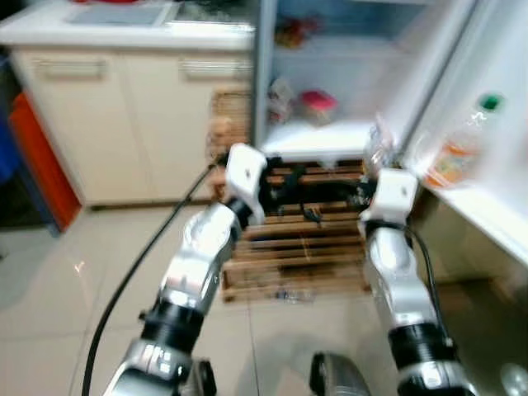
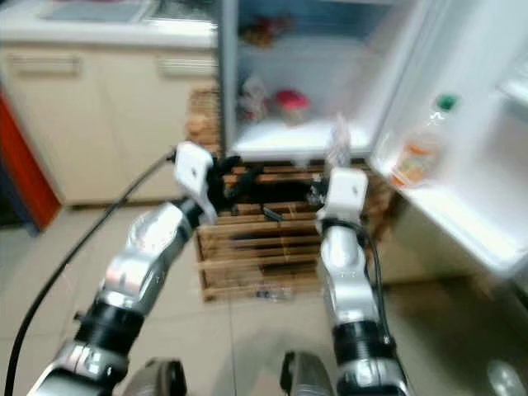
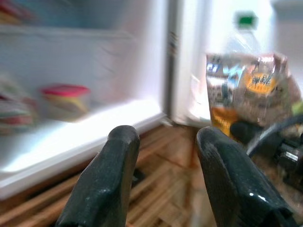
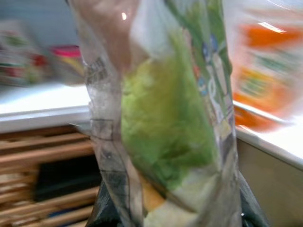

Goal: Restocking fridge

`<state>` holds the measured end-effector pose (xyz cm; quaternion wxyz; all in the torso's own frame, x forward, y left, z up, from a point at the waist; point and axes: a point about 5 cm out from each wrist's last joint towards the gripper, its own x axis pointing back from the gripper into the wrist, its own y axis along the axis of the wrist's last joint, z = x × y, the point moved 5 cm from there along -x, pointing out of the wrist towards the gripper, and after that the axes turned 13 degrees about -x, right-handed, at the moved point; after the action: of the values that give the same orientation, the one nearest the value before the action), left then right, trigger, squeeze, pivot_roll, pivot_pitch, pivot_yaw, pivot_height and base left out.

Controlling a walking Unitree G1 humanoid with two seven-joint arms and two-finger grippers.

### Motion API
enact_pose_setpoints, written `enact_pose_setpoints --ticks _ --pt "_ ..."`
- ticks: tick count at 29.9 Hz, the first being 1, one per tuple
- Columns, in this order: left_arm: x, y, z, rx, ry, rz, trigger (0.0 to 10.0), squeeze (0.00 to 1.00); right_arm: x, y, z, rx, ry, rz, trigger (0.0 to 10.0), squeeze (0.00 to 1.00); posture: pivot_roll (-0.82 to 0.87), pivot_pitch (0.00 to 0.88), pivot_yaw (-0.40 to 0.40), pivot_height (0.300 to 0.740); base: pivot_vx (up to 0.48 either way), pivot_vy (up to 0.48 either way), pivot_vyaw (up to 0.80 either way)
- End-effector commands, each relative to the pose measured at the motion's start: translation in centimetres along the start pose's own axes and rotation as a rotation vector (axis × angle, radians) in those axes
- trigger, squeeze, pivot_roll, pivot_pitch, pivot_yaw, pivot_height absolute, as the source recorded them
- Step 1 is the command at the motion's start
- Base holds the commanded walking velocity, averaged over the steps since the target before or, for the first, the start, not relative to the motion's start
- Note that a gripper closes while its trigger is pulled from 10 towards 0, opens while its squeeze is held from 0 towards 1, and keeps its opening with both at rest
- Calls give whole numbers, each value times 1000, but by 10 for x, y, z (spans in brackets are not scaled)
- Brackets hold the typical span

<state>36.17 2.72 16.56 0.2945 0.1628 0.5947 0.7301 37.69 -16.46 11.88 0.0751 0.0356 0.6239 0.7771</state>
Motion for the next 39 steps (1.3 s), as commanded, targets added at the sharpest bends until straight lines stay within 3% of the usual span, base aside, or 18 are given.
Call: enact_pose_setpoints --ticks 1,16,17,23,39 --pt "-3 -1 -1 -13 6 11 10000 0 -2 8 5 22 16 -39 0 0 -62 0 -20 652 0 0 0" --pt "0 7 16 0 147 -24 10000 0 -2 11 21 -8 96 -54 0 0 -53 0 -23 652 0 0 0" --pt "0 13 14 -5 158 -53 10000 0 -2 21 28 -5 136 -97 0 0 -52 0 -25 652 409 0 0" --pt "-2 23 11 -53 159 -86 10000 0 -3 40 37 30 192 -179 0 0 -52 0 -30 652 436 0 0" --pt "-3 22 11 -51 158 -83 10000 0 -4 33 34 4 184 -159 0 0 -55 0 -21 652 448 0 0"
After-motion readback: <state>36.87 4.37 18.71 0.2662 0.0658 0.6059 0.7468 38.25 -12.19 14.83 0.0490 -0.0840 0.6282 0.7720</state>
